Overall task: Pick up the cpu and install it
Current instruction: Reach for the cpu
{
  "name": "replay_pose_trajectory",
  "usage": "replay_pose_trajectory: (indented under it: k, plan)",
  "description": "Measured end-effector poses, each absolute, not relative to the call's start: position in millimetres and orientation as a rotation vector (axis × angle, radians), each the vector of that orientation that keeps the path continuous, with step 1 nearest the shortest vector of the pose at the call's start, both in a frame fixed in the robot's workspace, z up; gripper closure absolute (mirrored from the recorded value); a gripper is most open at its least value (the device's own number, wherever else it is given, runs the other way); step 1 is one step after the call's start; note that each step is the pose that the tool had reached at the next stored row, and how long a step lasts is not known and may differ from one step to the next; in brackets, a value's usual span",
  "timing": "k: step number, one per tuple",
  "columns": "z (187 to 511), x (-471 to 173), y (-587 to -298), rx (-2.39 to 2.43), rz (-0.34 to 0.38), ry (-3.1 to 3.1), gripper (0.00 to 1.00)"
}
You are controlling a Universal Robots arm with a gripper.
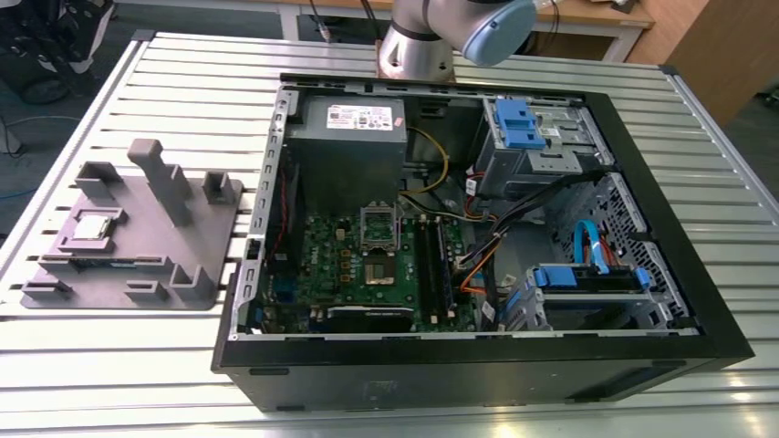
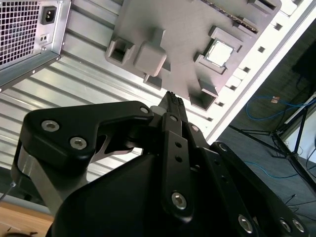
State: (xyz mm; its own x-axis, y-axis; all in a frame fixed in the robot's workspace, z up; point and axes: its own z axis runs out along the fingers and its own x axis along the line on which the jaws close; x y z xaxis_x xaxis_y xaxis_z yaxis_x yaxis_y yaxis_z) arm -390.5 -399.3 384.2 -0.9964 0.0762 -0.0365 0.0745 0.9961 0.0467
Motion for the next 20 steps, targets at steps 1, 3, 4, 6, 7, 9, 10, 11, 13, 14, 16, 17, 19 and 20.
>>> replay_pose_trajectory:
  k: [1,3,4,6,7,9,10,11,13,14,16,17,19,20]
  plan:
    - [384.2,-390.6,-399.3,0.117,0.07,3.1,0.89]
    - [384.1,-391.0,-399.4,0.117,0.07,3.1,0.89]
    - [384.0,-391.3,-399.4,0.117,0.07,3.1,0.89]
    - [383.8,-391.9,-399.5,0.117,0.07,3.1,0.89]
    - [383.7,-392.2,-399.6,0.117,0.07,3.1,0.89]
    - [383.4,-392.8,-399.7,0.117,0.07,3.1,0.89]
    - [383.3,-393.2,-399.8,0.117,0.07,3.1,0.89]
    - [383.1,-393.5,-399.9,0.117,0.07,3.1,0.89]
    - [382.6,-394.1,-400.2,0.117,0.07,3.1,0.89]
    - [382.3,-394.5,-400.2,0.117,0.07,3.1,0.89]
    - [381.6,-395.2,-400.5,0.117,0.07,3.1,0.89]
    - [381.3,-395.4,-400.5,0.117,0.07,3.1,0.89]
    - [380.6,-396.1,-400.7,0.117,0.07,3.1,0.89]
    - [380.3,-396.4,-400.7,0.117,0.07,3.1,0.89]
